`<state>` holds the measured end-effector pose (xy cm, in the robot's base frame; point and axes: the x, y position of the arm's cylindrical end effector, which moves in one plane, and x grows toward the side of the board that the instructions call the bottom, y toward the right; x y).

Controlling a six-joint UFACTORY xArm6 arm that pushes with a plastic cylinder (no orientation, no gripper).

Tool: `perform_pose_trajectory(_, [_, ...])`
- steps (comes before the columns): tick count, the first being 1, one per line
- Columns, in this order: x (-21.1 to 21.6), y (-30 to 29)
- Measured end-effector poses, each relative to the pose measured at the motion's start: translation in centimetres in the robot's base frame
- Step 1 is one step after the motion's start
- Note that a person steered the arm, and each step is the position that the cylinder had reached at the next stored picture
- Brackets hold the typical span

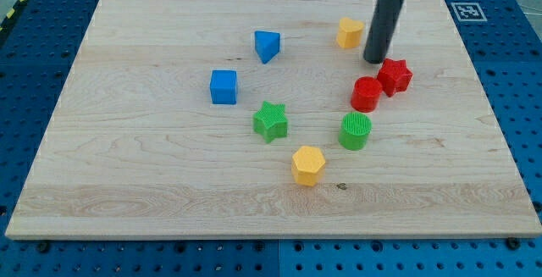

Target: Move your arm to the right of the red star

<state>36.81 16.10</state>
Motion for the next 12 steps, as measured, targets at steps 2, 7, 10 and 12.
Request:
perform_pose_trajectory(2, [0.0,7.1])
perform_pose_trajectory(7, [0.2,7.6])
perform_pose_trajectory(10, [4.1,5.9])
perform_pose_trajectory(12, [4.9,5.9])
